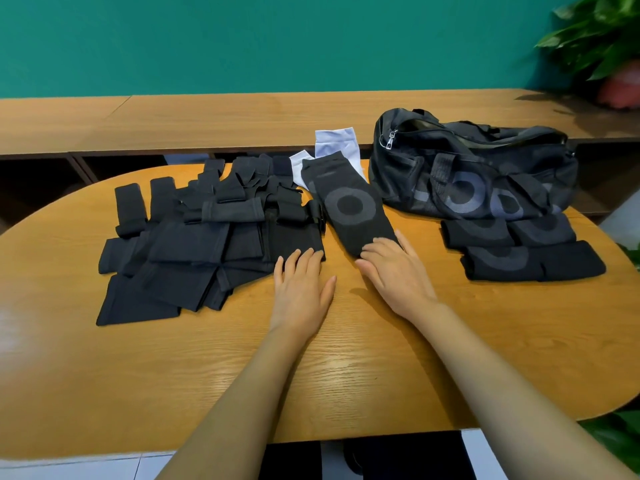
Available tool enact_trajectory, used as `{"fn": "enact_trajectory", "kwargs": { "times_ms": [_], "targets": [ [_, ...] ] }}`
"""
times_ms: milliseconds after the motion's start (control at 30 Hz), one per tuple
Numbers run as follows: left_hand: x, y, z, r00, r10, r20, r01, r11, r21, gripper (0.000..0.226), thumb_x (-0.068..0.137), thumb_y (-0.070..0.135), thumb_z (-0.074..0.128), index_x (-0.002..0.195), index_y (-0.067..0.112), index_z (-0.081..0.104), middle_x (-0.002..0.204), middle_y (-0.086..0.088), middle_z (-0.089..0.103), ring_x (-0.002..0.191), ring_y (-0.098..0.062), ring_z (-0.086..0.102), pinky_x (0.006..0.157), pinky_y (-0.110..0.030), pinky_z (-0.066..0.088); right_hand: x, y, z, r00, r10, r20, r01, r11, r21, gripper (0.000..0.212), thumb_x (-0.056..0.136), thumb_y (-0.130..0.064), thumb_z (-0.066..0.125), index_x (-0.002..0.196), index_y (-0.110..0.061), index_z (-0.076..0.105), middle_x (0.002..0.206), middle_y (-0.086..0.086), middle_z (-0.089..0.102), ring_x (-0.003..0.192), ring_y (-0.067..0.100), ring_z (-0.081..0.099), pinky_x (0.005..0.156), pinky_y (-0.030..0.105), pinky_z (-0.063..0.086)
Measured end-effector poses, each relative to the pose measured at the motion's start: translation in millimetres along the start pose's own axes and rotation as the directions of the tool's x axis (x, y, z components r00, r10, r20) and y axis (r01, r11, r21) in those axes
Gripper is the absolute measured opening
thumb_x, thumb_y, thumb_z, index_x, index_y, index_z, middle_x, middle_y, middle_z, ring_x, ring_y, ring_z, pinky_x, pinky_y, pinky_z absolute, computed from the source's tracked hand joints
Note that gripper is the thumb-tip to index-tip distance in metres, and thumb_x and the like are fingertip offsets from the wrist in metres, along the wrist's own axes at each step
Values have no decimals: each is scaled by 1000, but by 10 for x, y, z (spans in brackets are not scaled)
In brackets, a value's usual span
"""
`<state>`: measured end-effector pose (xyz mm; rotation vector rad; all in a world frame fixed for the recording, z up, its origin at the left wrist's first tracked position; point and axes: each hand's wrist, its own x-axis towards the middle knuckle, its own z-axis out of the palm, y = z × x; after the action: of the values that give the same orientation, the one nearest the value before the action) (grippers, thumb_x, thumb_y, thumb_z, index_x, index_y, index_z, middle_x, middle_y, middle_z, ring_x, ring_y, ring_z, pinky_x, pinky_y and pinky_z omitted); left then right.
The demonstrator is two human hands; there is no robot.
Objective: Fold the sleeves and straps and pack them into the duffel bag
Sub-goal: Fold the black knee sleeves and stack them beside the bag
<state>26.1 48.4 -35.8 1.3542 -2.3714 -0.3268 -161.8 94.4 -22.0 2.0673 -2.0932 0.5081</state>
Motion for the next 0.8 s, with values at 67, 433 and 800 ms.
{"fn": "enact_trajectory", "kwargs": {
  "times_ms": [67,433,800],
  "targets": [
    [-8,0,-13,1000,27,1,-27,999,-26,62,99,48,45,152,23,26,154,5,34,146,-16,18,122,-42,1,-243,7,-47,999,-15,-36,16,999,29,60,101,-49,22,111,-18,72,112,-7,69,114,10,58,120,39,12],
    [-386,58,-31,883,459,-101,-466,882,-68,36,93,39,56,125,26,64,125,9,62,121,-12,50,117,-39,15,-897,-165,-244,986,-144,-89,161,959,232,52,106,-46,26,112,-22,72,116,-9,69,111,3,58,118,37,23],
    [-703,54,-70,977,72,-200,-131,945,-299,17,92,29,62,104,25,73,96,16,68,95,-3,54,101,-29,23,-1145,-105,-237,993,-49,-108,79,954,289,48,91,-52,57,128,-22,59,128,-8,60,123,0,44,103,23,35]
  ]
}}
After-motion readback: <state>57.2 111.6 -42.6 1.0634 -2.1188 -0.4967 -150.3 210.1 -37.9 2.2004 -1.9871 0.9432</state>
